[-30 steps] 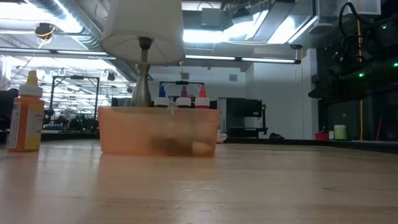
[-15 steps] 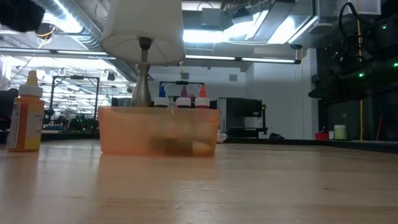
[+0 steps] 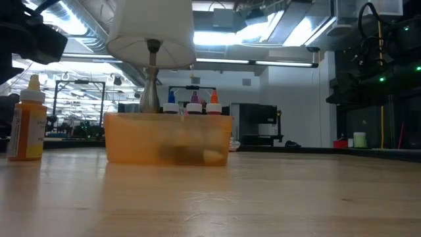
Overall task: Pick & Place food coloring
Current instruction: Put the small red food coloring bottle into the orange bin
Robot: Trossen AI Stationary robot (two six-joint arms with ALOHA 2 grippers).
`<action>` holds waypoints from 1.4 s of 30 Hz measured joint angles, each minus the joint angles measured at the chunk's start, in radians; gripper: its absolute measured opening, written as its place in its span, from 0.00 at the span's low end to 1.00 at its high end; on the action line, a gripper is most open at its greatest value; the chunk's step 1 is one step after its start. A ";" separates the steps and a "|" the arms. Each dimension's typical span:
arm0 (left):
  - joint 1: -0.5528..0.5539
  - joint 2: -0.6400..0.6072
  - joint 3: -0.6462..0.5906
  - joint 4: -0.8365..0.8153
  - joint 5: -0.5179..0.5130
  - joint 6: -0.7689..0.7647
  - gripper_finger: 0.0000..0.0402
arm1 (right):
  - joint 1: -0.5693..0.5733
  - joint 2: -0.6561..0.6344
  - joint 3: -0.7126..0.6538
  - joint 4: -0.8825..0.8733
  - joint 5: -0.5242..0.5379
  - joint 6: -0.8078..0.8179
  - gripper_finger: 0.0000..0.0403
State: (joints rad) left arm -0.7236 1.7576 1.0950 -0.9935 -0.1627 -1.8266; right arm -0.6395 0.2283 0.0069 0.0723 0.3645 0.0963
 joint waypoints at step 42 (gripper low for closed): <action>0.027 -0.018 -0.029 0.003 0.069 0.113 0.24 | 0.000 0.000 0.000 0.000 0.000 0.000 0.14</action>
State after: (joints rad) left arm -0.6964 1.7393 1.0664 -0.9907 -0.0936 -1.7138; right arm -0.6392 0.2287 0.0071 0.0719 0.3645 0.0963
